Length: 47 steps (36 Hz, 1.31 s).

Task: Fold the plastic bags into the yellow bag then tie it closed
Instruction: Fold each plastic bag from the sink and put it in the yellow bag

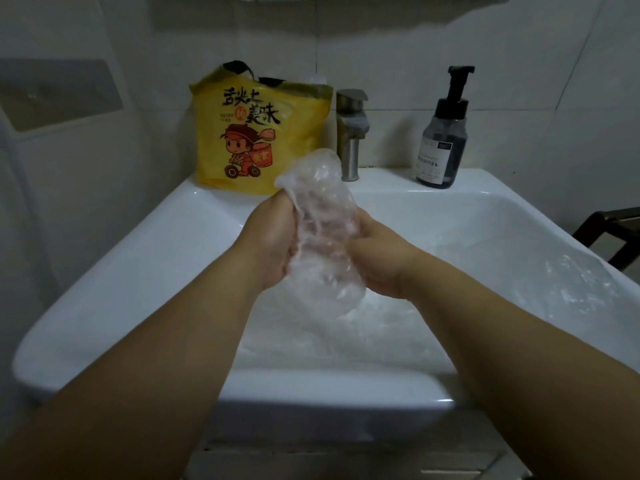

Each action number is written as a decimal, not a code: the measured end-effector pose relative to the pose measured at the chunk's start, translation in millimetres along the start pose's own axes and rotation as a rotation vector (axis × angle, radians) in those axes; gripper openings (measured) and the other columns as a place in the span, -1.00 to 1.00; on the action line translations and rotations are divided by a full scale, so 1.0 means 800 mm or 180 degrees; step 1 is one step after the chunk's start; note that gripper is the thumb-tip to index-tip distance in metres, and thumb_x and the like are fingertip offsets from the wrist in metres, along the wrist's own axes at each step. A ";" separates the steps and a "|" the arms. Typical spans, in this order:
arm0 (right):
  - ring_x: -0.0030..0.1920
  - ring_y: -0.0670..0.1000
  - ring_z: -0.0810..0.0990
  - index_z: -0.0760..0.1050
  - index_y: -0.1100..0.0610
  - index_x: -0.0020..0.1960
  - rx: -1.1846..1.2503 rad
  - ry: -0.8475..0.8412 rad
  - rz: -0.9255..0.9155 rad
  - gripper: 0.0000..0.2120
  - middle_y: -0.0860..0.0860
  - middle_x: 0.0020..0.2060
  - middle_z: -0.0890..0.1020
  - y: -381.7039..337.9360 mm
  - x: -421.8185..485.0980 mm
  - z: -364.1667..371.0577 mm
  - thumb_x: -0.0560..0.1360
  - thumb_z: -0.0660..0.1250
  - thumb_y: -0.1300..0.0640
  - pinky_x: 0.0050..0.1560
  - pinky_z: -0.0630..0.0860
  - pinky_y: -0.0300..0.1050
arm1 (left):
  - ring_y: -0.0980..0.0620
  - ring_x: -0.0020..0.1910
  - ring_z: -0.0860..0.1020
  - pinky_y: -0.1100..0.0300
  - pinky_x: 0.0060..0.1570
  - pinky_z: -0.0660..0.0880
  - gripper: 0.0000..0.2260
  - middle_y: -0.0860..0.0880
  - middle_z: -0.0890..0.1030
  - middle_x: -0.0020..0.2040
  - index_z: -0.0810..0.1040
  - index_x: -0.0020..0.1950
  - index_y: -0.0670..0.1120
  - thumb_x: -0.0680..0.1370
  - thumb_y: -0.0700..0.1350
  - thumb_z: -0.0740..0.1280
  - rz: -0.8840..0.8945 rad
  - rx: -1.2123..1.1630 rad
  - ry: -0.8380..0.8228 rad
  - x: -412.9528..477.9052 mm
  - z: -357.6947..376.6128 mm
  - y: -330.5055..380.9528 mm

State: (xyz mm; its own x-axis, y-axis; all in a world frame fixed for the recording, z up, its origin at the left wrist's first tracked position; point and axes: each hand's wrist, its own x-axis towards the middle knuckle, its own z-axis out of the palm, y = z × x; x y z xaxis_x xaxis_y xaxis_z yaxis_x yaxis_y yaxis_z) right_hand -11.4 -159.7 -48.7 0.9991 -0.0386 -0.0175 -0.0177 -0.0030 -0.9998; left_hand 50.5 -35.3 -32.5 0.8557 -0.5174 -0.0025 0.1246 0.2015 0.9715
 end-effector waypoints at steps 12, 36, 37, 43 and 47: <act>0.10 0.15 0.64 0.49 0.23 0.24 0.0252 0.0245 0.0451 -0.46 0.15 0.09 0.65 -0.009 -0.003 -0.014 0.40 0.45 -0.08 0.22 0.52 0.12 | -0.10 -0.08 0.68 0.03 -0.12 0.61 -0.62 -0.14 0.70 -0.05 0.60 0.12 -0.16 0.66 -0.01 0.05 -0.0511 -0.1090 0.0390 -0.003 -0.021 0.016; 0.13 0.24 0.62 0.54 0.19 0.17 0.2324 0.1523 0.0585 -0.58 0.18 0.11 0.65 -0.012 0.015 -0.047 0.48 0.37 -0.10 0.21 0.49 0.24 | -0.01 -0.20 0.69 0.13 -0.22 0.63 -0.75 -0.11 0.69 -0.07 0.61 0.11 -0.13 0.54 -0.01 0.36 -0.0429 0.0433 0.0043 -0.014 -0.013 0.013; 0.16 0.19 0.61 0.54 0.18 0.20 0.2389 0.1534 0.0631 -0.55 0.17 0.11 0.65 -0.012 0.015 -0.049 0.46 0.39 -0.11 0.24 0.49 0.18 | -0.02 -0.21 0.68 0.12 -0.21 0.63 -0.78 -0.13 0.68 -0.05 0.61 0.11 -0.16 0.54 -0.07 0.37 -0.0441 0.0438 0.0174 -0.013 -0.013 0.011; -0.29 -0.02 0.54 0.40 0.14 0.23 0.1755 0.1068 0.0608 -0.67 0.09 -0.31 0.64 -0.015 0.004 -0.040 0.52 0.36 0.11 -0.13 0.55 -0.19 | 0.02 0.00 0.61 0.08 0.05 0.55 -0.67 0.04 0.66 -0.02 0.54 0.26 -0.11 0.59 0.05 0.31 -0.0269 0.0158 0.0965 0.003 -0.031 0.012; -0.31 -0.03 0.55 0.16 -0.05 0.50 0.2015 0.1445 0.0177 -0.46 0.12 -0.19 0.61 -0.020 0.001 -0.037 0.59 0.22 0.27 -0.24 0.57 -0.13 | 0.11 -0.11 0.63 0.20 -0.24 0.57 -0.62 0.05 0.64 -0.01 0.36 0.46 0.00 0.64 -0.02 0.24 -0.0245 -0.0087 0.0921 0.001 -0.031 0.011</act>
State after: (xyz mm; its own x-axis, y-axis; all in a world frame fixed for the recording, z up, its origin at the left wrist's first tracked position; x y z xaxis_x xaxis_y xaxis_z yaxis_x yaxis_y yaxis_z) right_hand -11.7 -189.2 -32.6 0.8814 -0.4274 -0.2010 0.0944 0.5765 -0.8116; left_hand 64.8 -13.0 -29.9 0.9503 -0.2744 -0.1472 0.2049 0.1951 0.9591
